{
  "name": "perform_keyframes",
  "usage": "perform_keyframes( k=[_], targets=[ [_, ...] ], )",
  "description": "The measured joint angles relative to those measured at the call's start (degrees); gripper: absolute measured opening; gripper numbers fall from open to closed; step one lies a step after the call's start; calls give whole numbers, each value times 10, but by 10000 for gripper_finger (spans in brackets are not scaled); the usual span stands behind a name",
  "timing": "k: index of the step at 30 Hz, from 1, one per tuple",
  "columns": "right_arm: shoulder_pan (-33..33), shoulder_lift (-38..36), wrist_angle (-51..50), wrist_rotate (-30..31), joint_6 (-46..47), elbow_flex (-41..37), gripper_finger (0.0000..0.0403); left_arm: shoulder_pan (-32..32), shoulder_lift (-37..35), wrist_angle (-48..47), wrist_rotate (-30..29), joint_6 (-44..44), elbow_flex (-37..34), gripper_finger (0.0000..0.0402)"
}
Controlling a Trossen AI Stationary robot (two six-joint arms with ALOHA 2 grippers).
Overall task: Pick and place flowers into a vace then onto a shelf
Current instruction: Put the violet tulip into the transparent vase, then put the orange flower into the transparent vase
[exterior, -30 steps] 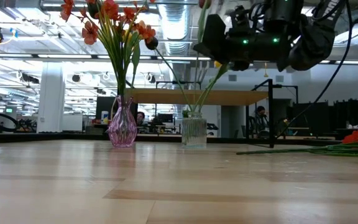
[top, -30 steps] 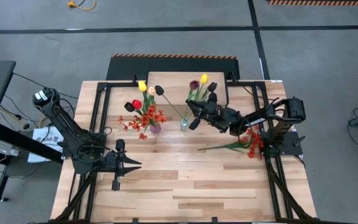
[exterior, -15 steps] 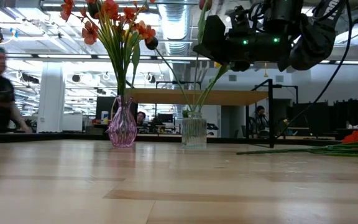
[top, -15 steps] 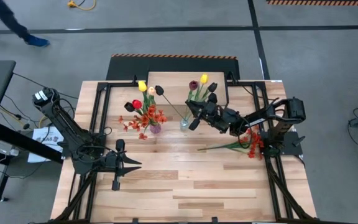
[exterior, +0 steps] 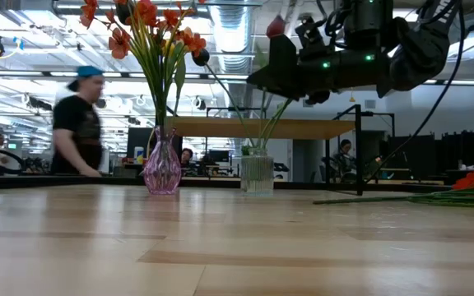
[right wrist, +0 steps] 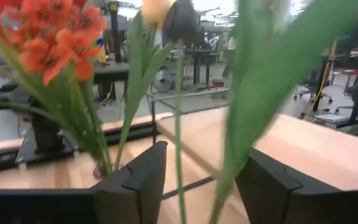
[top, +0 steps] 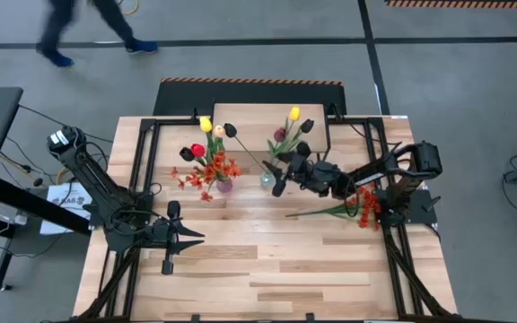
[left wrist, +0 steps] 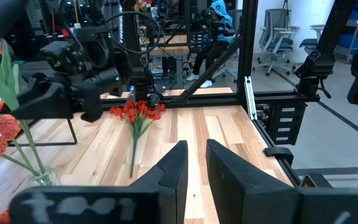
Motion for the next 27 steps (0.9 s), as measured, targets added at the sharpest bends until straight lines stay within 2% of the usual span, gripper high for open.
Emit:
perform_keyframes(
  k=[8,15,27],
  targets=[
    [13,-12,-43,3,-1,0,211,0,0,0,0,0,0,46],
    [26,-76,-162,31,-5,0,214,0,0,0,0,0,0,46],
    [45,-145,-334,30,5,0,214,0,0,0,0,-1,0,46]
  ],
)
